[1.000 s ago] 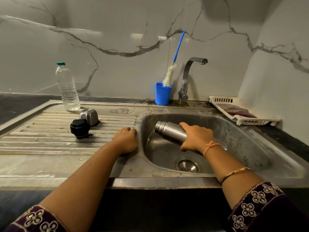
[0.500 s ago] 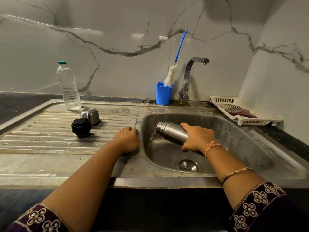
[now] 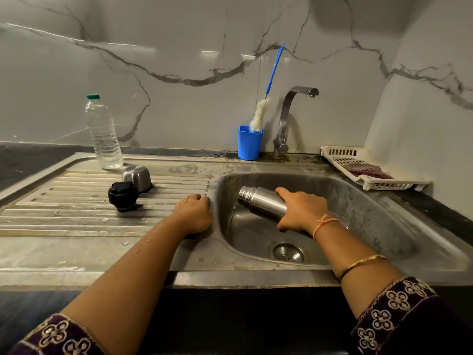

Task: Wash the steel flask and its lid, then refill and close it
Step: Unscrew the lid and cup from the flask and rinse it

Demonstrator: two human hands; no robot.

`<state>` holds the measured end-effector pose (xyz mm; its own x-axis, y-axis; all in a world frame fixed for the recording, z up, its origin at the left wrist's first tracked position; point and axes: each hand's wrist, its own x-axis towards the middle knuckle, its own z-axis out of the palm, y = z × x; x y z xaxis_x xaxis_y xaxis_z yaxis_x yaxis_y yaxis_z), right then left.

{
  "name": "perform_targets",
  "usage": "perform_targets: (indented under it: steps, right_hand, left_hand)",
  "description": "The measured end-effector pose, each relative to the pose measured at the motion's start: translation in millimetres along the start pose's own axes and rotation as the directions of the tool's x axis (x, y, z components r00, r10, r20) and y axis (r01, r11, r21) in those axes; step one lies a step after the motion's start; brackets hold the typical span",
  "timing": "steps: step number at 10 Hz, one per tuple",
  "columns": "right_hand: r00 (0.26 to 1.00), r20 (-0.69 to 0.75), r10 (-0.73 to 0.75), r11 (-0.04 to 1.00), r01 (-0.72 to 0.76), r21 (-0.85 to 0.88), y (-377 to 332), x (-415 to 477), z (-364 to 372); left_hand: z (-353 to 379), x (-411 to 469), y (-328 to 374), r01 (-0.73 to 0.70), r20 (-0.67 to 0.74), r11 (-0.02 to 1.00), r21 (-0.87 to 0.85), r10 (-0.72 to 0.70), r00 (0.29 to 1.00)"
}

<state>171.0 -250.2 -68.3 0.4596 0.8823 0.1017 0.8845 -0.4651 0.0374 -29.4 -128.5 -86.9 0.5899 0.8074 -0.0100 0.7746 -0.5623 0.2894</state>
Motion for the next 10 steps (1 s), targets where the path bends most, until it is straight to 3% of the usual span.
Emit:
perform_targets:
  steps: [10]
  right_hand:
    - [1.000,0.014,0.009,1.000,-0.008,-0.017,1.1,0.6,1.3]
  left_hand:
    - [-0.9,0.7,0.2,-0.002,0.012,1.000,0.020,0.002,1.000]
